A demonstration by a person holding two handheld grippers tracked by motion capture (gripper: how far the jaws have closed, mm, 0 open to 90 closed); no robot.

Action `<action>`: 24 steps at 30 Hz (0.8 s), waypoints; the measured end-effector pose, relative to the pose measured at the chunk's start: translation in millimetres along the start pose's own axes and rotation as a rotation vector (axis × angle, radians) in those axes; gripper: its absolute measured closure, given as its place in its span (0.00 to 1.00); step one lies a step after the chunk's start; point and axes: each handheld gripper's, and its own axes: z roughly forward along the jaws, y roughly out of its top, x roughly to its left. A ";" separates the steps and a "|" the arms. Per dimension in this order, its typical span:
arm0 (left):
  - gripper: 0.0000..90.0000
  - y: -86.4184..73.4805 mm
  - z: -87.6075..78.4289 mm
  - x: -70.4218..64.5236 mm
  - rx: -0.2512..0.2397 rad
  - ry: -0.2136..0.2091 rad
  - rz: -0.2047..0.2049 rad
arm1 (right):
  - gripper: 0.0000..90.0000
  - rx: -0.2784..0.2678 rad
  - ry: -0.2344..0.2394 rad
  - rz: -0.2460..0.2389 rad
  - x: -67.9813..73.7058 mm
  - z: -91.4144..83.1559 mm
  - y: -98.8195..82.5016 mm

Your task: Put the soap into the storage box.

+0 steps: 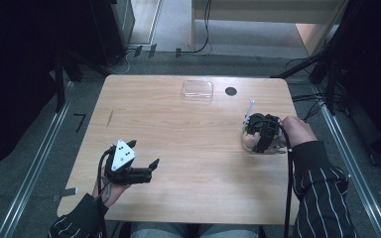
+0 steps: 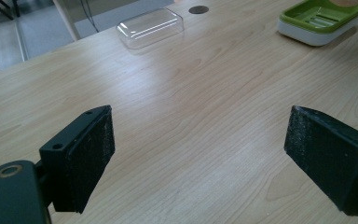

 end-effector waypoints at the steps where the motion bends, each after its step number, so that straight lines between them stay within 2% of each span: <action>1: 0.10 -0.2 -0.4 -0.1 0.003 0.001 0.001 | 0.37 0.002 0.001 -0.001 -0.8 0.2 -0.6; 24: 0.10 -6.0 -8.2 3.3 0.009 0.023 -0.007 | 0.37 0.011 -0.021 0.000 -15.2 1.9 -4.7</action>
